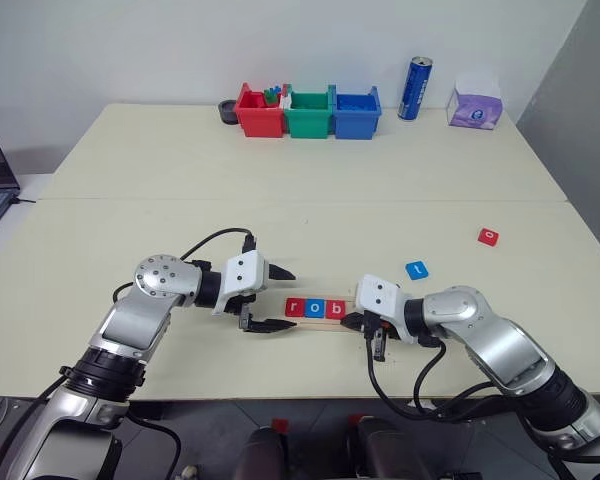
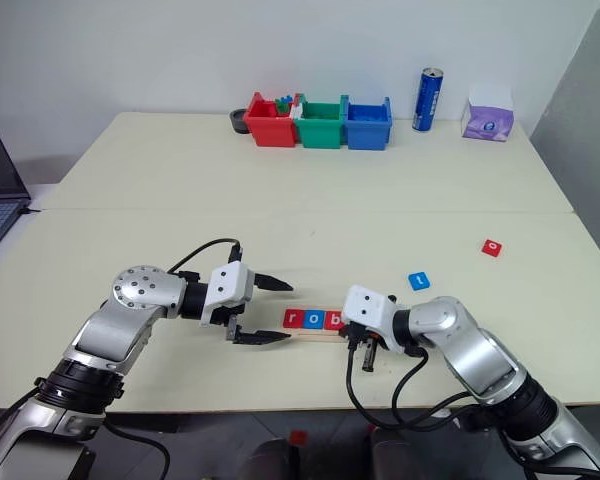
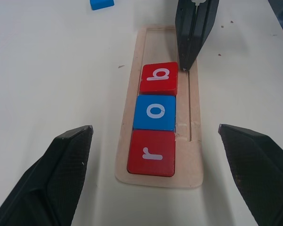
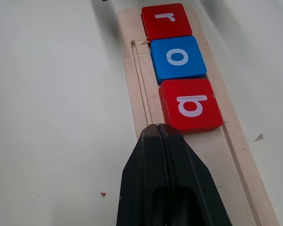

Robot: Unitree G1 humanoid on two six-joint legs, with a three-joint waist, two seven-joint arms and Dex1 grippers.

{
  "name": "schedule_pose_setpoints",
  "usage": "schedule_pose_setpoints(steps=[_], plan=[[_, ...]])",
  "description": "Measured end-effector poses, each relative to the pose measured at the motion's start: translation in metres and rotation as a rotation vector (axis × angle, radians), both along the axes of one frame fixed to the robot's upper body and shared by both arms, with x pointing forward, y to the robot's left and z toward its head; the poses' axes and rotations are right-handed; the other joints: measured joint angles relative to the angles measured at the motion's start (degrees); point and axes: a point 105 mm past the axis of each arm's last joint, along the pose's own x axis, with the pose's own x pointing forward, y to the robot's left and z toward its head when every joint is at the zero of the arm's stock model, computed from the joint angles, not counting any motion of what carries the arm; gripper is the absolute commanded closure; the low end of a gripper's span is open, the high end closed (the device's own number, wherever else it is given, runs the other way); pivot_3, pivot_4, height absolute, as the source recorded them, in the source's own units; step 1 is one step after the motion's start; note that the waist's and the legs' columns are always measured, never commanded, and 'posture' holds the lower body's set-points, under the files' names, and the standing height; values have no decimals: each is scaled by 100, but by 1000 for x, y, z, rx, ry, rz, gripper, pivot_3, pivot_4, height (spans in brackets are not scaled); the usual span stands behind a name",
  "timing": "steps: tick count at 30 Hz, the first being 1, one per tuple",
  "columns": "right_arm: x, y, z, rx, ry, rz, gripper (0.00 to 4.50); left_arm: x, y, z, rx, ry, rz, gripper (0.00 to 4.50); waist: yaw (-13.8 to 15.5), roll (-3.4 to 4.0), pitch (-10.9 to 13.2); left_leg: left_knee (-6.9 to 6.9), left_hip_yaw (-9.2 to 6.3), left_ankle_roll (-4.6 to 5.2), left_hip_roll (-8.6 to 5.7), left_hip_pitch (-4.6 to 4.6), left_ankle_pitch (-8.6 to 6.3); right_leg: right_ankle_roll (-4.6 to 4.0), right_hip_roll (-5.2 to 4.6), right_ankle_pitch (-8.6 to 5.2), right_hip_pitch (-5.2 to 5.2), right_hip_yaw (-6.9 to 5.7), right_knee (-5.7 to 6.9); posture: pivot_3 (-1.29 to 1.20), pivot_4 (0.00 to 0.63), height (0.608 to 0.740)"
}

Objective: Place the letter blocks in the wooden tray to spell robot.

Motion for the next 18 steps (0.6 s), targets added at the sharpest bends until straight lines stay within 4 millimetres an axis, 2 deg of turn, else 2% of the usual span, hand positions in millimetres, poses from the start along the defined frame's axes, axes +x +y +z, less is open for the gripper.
schedule_pose_setpoints(steps=[6,12,17,18], plan=[[5,8,3,18,-13,1,4481,0,0,0,0,0,0,0,1,0,0,0,0,0,0,-1,0,0,0,0,0,0,-1,0,150,740],[2,9,5,26,0,19,4481,0,0,0,0,0,1,0,1,0,0,0,0,0,0,-1,0,0,0,0,0,0,-1,0,150,740],[-5,4,30,69,-36,50,4481,0,-3,1,-13,9,12,0,3,0,0,0,-2,0,0,-2,0,0,-1,0,0,-1,-1,0,150,740],[-4,1,36,91,-47,34,4319,0,-5,2,-20,9,14,0,3,0,0,0,-2,0,0,-3,0,0,-1,0,0,-1,-1,0,150,740]])
